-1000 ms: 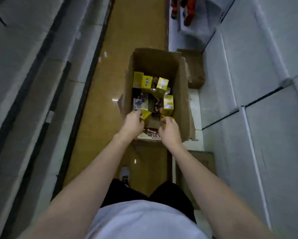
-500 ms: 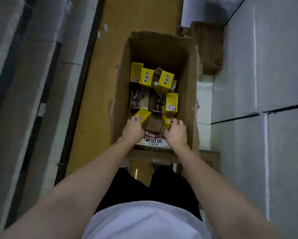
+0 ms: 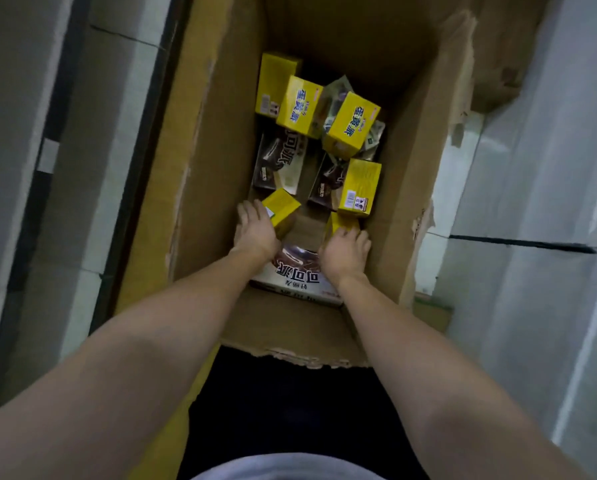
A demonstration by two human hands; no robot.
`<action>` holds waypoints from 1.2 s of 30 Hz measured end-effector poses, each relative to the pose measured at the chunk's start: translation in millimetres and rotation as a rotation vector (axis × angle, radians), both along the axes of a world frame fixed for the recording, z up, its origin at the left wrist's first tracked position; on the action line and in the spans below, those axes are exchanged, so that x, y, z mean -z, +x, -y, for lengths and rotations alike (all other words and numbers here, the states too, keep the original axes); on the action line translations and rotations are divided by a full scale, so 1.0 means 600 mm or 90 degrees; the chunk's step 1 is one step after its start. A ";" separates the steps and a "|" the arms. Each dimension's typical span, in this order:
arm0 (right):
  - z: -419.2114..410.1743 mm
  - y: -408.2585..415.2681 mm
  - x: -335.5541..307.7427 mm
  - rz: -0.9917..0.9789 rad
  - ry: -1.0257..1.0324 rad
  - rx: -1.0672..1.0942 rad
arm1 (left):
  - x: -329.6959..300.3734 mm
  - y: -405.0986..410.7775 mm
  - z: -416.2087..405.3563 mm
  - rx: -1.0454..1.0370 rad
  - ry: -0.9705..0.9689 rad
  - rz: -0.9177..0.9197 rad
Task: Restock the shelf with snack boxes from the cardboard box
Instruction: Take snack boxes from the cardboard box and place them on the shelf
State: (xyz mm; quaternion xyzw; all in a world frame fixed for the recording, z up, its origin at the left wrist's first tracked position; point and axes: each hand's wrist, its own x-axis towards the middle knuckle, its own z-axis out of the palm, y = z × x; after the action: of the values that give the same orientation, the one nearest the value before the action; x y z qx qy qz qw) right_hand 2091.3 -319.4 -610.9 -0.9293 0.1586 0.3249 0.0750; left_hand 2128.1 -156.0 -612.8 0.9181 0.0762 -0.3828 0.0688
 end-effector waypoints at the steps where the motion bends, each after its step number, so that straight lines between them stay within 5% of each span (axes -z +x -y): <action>1: -0.004 -0.001 0.008 0.017 -0.007 0.001 | 0.006 0.000 0.000 -0.005 0.006 0.021; 16: -0.008 0.083 -0.157 0.021 0.142 -0.008 | -0.160 0.014 -0.003 -0.225 -0.117 0.110; 27: -0.137 0.172 -0.439 0.087 0.097 -0.317 | -0.426 0.014 -0.103 -0.397 -0.154 0.211; 36: -0.325 0.054 -0.665 0.162 0.164 -0.441 | -0.620 -0.155 -0.289 -0.397 -0.106 0.441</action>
State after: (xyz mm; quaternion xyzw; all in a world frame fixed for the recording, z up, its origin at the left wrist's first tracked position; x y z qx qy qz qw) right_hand 2123.7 -124.2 -211.8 -0.9438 -0.2168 0.2305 0.0958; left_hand 2035.2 17.6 -240.5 0.9164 0.2897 -0.0197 0.2755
